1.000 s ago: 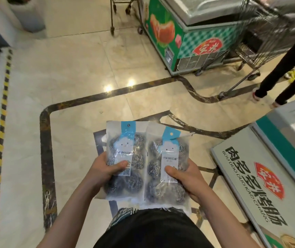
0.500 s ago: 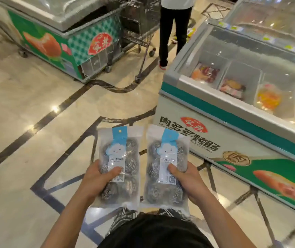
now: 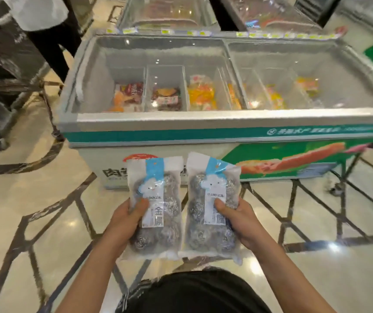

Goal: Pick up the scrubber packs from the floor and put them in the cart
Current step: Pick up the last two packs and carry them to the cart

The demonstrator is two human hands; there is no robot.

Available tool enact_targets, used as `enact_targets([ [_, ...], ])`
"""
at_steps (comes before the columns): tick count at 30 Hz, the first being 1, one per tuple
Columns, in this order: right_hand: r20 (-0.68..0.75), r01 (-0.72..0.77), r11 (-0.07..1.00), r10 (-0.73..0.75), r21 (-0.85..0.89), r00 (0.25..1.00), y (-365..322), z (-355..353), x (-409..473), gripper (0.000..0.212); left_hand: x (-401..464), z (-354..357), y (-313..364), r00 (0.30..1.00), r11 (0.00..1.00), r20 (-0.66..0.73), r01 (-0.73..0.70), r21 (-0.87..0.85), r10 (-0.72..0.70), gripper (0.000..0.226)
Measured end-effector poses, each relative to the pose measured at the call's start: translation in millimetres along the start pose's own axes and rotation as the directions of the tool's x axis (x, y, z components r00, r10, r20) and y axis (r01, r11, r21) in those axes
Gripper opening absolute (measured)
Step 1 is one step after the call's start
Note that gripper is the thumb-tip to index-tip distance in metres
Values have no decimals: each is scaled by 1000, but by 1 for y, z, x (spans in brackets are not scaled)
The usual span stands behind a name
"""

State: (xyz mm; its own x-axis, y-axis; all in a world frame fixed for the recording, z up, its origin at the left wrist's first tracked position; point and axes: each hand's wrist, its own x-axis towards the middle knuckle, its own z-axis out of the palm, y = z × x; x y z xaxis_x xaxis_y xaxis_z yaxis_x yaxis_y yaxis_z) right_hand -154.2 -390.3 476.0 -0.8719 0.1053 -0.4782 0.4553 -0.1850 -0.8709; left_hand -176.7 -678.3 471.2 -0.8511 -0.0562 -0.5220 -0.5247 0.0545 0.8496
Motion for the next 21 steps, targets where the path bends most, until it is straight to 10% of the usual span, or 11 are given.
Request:
enact_targets([
  [4,-140,22,994,-7,104,990,-8,-65,-12,22,24,68,28,994,995,105,-53,85,44,26],
  [10,-389,71,981,5,181,921,3,-147,-36,24,58,164,55,952,939,299,-162,303,68,96],
  [15,-557,112,969,30,219,830,11,-202,-66,24,54,266,74,872,901,490,-212,378,-1,27],
  [21,-742,155,956,84,248,665,14,-273,-91,23,55,400,77,709,850,705,-347,397,-40,10],
])
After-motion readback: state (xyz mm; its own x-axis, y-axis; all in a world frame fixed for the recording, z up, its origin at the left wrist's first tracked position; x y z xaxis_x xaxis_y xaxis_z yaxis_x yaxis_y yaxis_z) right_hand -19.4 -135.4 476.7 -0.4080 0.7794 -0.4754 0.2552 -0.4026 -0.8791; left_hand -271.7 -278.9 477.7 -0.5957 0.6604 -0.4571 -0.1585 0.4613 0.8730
